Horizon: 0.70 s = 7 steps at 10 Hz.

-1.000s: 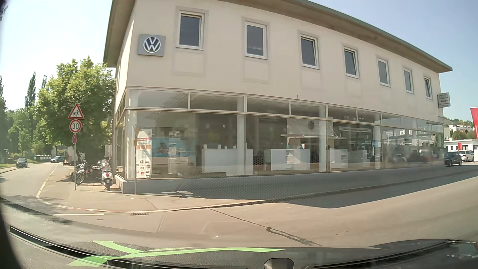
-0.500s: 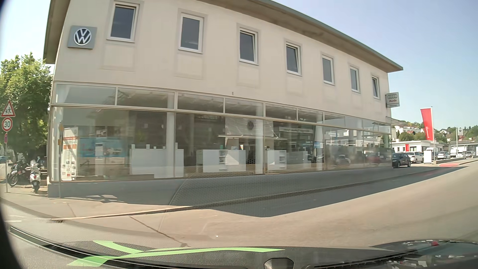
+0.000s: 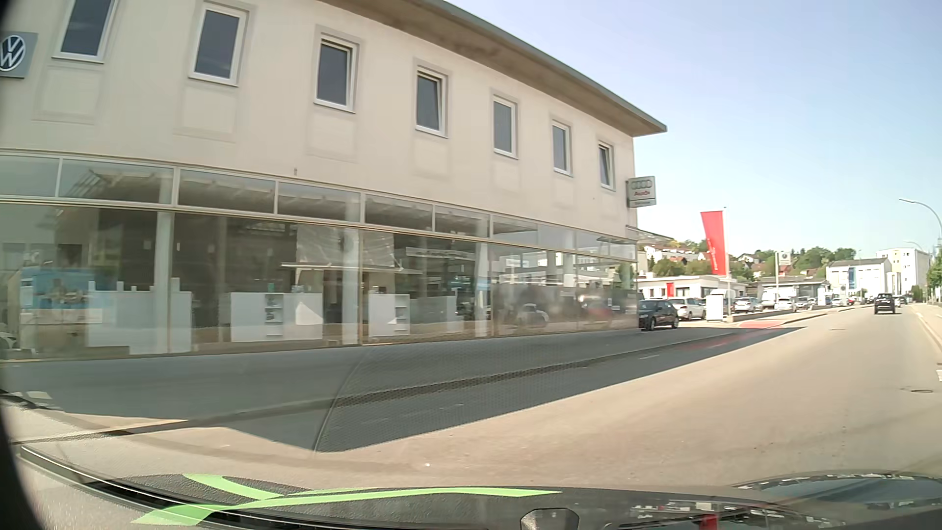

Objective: Follow the waypoints while adhering to traffic rules and regulations

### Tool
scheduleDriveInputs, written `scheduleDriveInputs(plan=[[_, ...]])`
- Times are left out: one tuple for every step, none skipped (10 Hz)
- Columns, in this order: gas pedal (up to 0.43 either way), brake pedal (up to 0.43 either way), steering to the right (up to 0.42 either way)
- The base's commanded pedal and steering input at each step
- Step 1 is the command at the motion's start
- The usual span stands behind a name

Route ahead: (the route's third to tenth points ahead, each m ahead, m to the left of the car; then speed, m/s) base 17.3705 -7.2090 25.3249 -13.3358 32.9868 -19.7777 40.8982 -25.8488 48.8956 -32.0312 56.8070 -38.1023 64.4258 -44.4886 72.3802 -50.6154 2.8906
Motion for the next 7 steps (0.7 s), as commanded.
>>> scheduleDriveInputs(plan=[[0.209,0.0,0.702],[0.197,0.0,0.677],[0.197,0.0,0.647],[0.197,0.0,0.607],[0.197,0.0,0.573],[0.197,0.0,0.521],[0.197,0.0,0.473]])
